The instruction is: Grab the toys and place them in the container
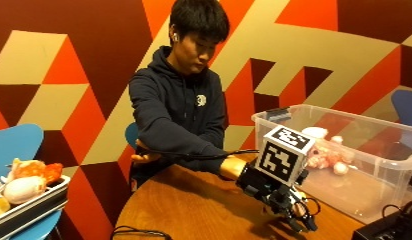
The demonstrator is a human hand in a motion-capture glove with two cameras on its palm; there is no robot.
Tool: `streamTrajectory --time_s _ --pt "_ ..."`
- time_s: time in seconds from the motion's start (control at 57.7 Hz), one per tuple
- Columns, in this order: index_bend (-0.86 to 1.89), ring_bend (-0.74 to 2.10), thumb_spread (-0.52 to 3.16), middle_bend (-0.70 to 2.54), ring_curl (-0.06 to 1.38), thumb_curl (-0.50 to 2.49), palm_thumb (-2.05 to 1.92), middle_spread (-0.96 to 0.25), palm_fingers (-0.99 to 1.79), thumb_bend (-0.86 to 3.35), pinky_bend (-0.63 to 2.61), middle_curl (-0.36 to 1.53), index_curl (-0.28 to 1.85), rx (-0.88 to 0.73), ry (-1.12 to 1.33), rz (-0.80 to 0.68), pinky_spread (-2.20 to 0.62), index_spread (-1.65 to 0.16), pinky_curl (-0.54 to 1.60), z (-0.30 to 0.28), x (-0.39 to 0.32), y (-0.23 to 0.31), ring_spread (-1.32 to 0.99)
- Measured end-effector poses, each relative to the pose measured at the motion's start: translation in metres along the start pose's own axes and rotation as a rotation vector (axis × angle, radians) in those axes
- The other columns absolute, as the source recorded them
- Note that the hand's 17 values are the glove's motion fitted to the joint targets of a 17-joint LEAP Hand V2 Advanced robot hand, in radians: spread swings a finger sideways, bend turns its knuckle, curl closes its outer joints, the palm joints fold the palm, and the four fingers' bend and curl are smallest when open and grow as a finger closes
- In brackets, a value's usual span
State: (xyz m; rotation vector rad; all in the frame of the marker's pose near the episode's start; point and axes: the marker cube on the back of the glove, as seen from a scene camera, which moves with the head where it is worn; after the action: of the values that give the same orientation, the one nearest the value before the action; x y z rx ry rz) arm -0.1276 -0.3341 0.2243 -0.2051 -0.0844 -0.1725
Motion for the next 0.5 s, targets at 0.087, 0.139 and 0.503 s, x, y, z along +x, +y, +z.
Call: streamTrajectory --time_s 0.087,0.139,0.503 --pt "1.08 0.17 1.24 0.56 0.14 0.56 0.79 -0.09 0.48 0.14 0.31 0.41 0.66 0.101 -0.108 -0.019 0.02 -0.13 0.19 -0.023 0.000 0.007 -0.05" --pt "1.08 0.19 1.19 0.60 0.15 0.58 0.79 -0.12 0.46 0.12 0.32 0.44 0.70 0.154 -0.176 -0.027 0.01 -0.12 0.20 -0.044 -0.002 0.016 -0.08" --pt "1.06 0.21 1.07 0.66 0.18 0.70 0.77 -0.24 0.33 0.06 0.38 0.52 0.79 0.527 -0.220 -0.264 -0.01 -0.08 0.27 -0.214 -0.093 0.089 -0.19"
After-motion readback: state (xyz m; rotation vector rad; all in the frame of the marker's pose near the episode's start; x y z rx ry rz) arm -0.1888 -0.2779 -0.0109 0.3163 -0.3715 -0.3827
